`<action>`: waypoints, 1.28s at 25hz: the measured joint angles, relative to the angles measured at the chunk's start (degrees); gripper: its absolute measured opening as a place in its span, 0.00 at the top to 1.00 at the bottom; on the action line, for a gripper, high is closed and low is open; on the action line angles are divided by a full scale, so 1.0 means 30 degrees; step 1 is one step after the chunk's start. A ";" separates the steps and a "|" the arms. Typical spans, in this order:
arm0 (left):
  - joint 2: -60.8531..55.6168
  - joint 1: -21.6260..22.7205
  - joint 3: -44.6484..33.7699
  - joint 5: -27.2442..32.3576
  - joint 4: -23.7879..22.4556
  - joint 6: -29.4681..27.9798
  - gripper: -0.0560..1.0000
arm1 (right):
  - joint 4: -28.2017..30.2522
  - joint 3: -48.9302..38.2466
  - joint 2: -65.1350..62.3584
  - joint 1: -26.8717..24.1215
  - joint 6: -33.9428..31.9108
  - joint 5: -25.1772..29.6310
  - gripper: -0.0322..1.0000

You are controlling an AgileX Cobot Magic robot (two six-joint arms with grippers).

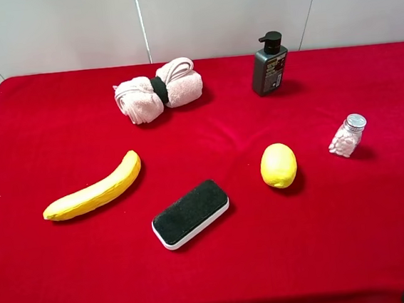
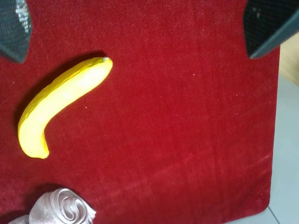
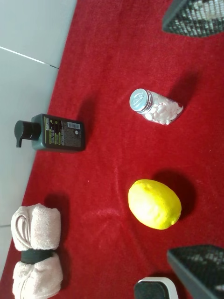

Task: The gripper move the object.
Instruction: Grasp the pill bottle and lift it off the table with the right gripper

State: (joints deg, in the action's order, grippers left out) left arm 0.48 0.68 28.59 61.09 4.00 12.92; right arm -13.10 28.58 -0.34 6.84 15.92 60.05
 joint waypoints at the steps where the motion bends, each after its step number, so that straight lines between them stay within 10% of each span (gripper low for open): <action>1: 0.0000 0.0000 0.0000 0.0000 0.0000 0.0000 0.11 | 0.0000 0.0000 0.0000 0.0000 0.0000 0.0000 0.30; 32: 0.0000 0.0000 0.0000 0.0000 0.0000 0.0000 0.11 | 0.0000 0.0000 0.0000 0.0000 0.0000 0.0000 0.30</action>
State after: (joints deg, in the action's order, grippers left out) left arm 0.48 0.68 28.59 61.09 4.00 12.92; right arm -13.10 28.58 -0.34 6.84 15.92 60.05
